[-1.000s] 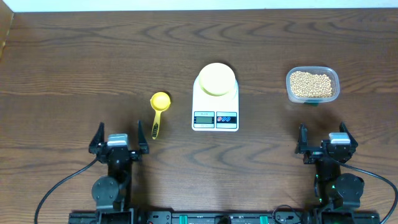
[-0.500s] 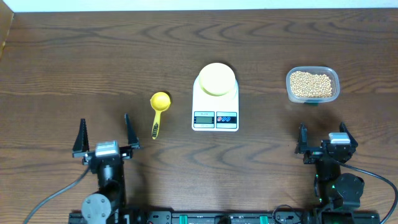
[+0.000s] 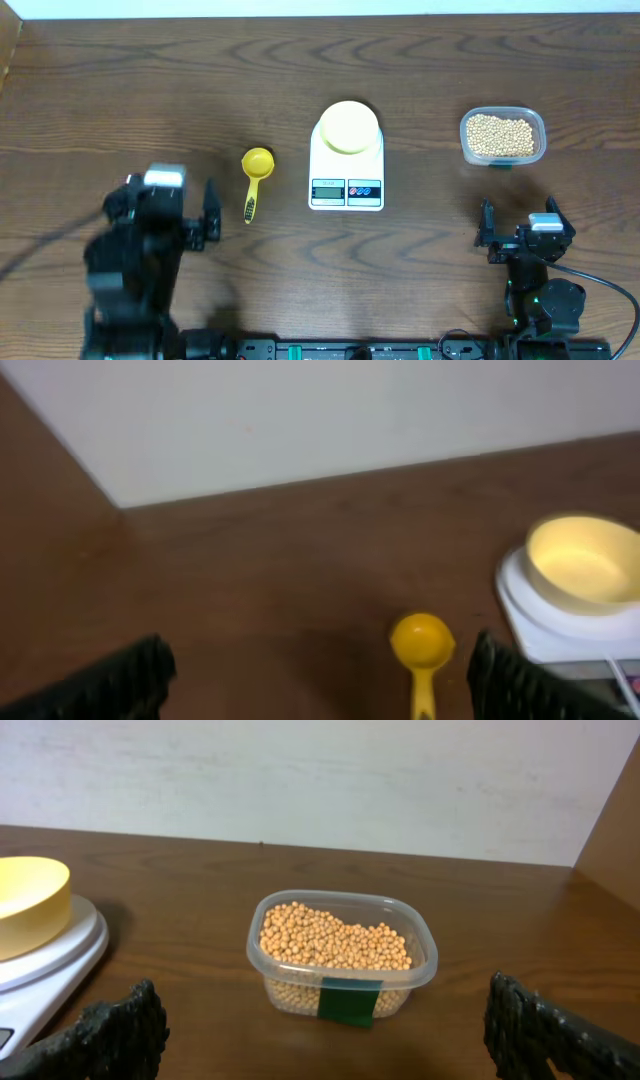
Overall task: Scoop item into bowl and weigh 50g on scale
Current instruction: 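Move the left gripper over the yellow measuring scoop handle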
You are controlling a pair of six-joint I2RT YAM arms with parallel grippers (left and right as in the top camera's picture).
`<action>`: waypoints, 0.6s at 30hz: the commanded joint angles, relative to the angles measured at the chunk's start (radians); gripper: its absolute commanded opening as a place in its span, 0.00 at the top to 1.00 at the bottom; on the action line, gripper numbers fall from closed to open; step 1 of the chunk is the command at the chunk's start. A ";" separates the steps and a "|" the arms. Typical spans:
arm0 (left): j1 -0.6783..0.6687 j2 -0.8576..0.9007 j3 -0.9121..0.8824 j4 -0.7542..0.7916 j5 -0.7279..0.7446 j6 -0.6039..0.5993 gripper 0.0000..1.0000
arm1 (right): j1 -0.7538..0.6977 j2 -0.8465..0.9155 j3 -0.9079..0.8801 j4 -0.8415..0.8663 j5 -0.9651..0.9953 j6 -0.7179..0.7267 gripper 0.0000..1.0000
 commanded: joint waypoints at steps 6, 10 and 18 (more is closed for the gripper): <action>0.002 0.462 0.319 -0.201 0.068 -0.085 0.04 | -0.007 -0.005 -0.002 -0.004 -0.002 -0.010 0.01; 0.002 0.615 0.448 -0.267 0.099 -0.085 0.04 | -0.007 -0.005 -0.002 -0.004 -0.002 -0.010 0.01; 0.002 0.743 0.455 -0.246 0.146 -0.111 0.04 | -0.007 -0.005 -0.002 -0.004 -0.002 -0.010 0.01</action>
